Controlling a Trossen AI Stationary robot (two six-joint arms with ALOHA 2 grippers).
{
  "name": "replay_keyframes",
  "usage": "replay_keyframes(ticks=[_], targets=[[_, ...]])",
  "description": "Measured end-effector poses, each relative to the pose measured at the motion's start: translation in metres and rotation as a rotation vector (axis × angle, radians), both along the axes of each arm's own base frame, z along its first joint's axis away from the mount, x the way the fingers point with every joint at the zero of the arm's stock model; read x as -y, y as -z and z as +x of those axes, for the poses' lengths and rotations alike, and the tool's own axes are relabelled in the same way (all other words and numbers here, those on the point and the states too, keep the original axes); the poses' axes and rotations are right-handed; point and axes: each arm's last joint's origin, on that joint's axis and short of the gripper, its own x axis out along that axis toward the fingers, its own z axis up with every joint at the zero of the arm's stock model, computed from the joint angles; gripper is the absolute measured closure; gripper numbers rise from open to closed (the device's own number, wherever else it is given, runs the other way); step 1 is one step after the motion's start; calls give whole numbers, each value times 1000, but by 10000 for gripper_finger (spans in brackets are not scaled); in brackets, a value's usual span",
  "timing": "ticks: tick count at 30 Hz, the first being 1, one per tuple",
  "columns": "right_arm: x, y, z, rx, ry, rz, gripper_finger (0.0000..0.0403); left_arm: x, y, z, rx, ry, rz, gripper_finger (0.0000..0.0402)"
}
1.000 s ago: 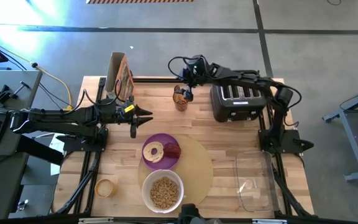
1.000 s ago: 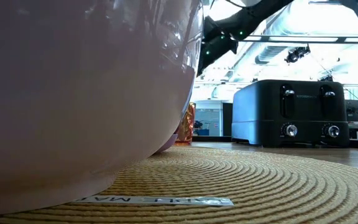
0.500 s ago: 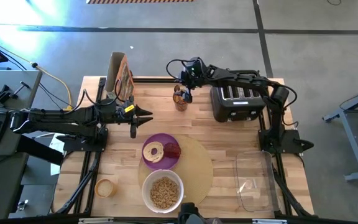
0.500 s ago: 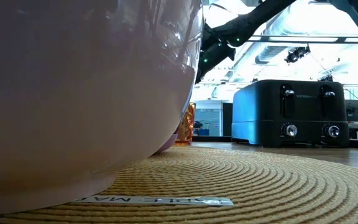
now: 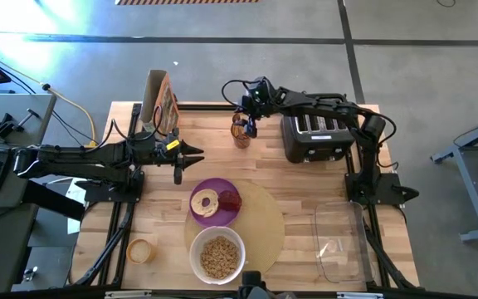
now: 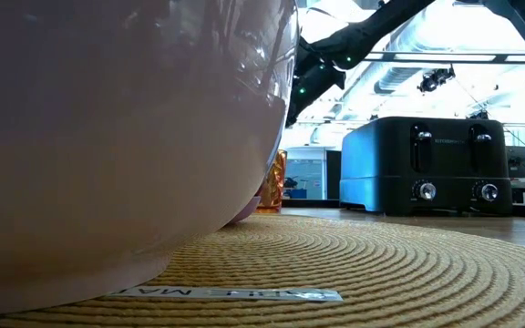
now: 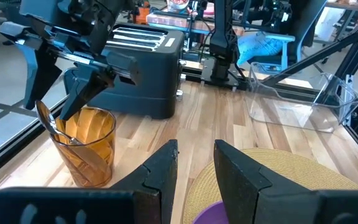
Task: Arrange a breakfast setting
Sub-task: Put the violet spoon on the yellow mat to the right of the white bowl
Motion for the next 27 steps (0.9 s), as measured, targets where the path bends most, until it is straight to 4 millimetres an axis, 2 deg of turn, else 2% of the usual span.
replay_keyframes(ticks=[27], targets=[[-1, 2, 1, -20, 82, 3, 352, 0, 3, -1, -28, 0, -4, 307]])
